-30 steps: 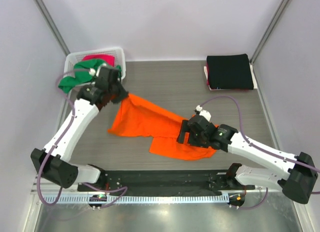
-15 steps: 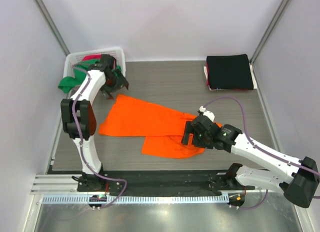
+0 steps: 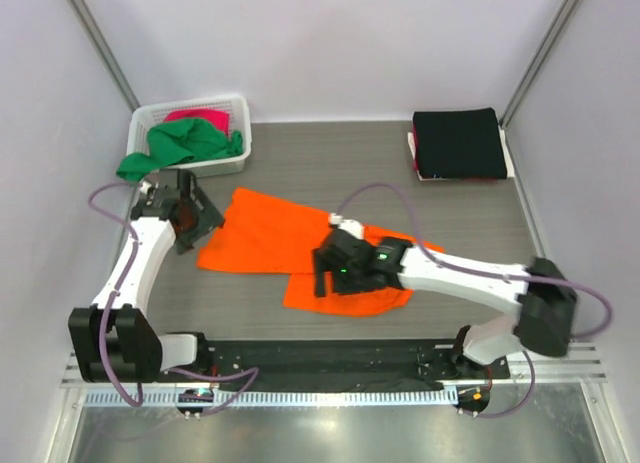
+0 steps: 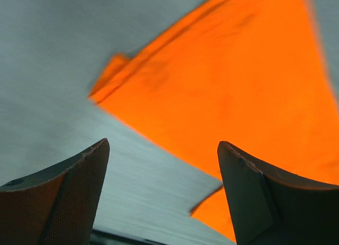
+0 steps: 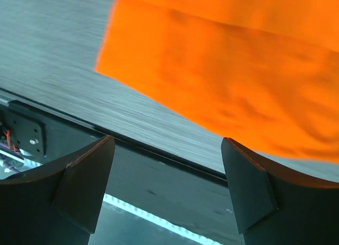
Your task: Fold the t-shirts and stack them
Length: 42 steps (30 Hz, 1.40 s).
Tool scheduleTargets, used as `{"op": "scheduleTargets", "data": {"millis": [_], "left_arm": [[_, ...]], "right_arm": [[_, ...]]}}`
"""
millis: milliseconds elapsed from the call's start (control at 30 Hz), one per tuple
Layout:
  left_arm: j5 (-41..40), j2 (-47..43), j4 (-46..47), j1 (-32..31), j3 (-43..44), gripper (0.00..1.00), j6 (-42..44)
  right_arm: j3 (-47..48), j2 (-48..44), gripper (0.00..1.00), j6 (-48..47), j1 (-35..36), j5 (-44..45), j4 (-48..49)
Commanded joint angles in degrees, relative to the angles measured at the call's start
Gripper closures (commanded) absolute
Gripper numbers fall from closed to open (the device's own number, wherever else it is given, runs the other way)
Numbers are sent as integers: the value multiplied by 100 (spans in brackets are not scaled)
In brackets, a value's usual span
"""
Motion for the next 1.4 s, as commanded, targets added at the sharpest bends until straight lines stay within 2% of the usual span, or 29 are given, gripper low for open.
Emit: {"op": "scheduleTargets", "data": {"millis": [0, 100, 233, 333, 433, 567, 600, 667, 767, 833, 867, 933, 967, 1033, 1067, 1100, 1167, 1267, 1333, 1367], "left_arm": [[213, -531, 247, 535, -757, 17, -60], [100, -1136, 71, 764, -1162, 16, 168], [160, -1402, -70, 949, -1242, 16, 274], [275, -1447, -105, 967, -1251, 16, 178], [187, -1412, -35, 1028, -1453, 16, -111], [398, -1386, 727, 1125, -1971, 22, -560], [380, -1342, 886, 1125, -2146, 24, -622], [258, -1167, 1255, 1125, -2279, 27, -806], [187, -675, 1808, 1116, -2429, 36, -929], [178, -236, 2073, 1125, -2438, 44, -974], [178, -69, 2266, 1125, -2385, 51, -991], [204, 292, 2434, 1125, -2324, 60, -1044], [204, 389, 2531, 1125, -2210, 71, -1062], [274, 564, 2575, 1125, -2043, 81, -1079], [327, 583, 2549, 1116, -1868, 95, -1079], [362, 557, 2497, 1116, -1736, 100, -1062], [415, 321, 2034, 1116, -1446, 100, -1009], [459, -222, 1138, 1116, -533, 100, -825], [582, -418, 697, 1107, 362, 100, -606], [591, -445, 103, 1107, 714, 100, -544]], "right_arm": [[1086, 1247, 12, -122, 419, 140, 321], [1956, 2337, 13, -271, 630, 210, 68], [2750, 3341, 15, -377, 762, 263, -56], [3198, 3844, 16, -447, 841, 324, -250], [3392, 4249, 23, -439, 894, 438, -311], [3358, 4513, 44, -368, 964, 772, -697], [3288, 4522, 57, -377, 973, 816, -742], [3174, 4522, 71, -377, 1017, 947, -812], [2840, 4321, 89, -351, 1052, 1027, -813], [2568, 3988, 96, -298, 1070, 1089, -813], [2471, 3855, 99, -289, 1070, 1132, -830], [2190, 3339, 99, -219, 1079, 1317, -891], [2111, 3118, 99, -167, 1070, 1396, -1014], [1899, 2731, 99, -79, 1070, 1747, -1233], [1820, 2233, 99, 9, 1061, 1852, -1461], [1715, 2002, 99, 62, 1018, 2088, -1602], [1653, 1170, 99, 194, 965, 2371, -2118], [1757, -33, 99, 396, 754, 2933, -3005], [2170, -512, 99, 379, 439, 3266, -3473], [2380, -740, 99, 327, 298, 3364, -3928]]}}
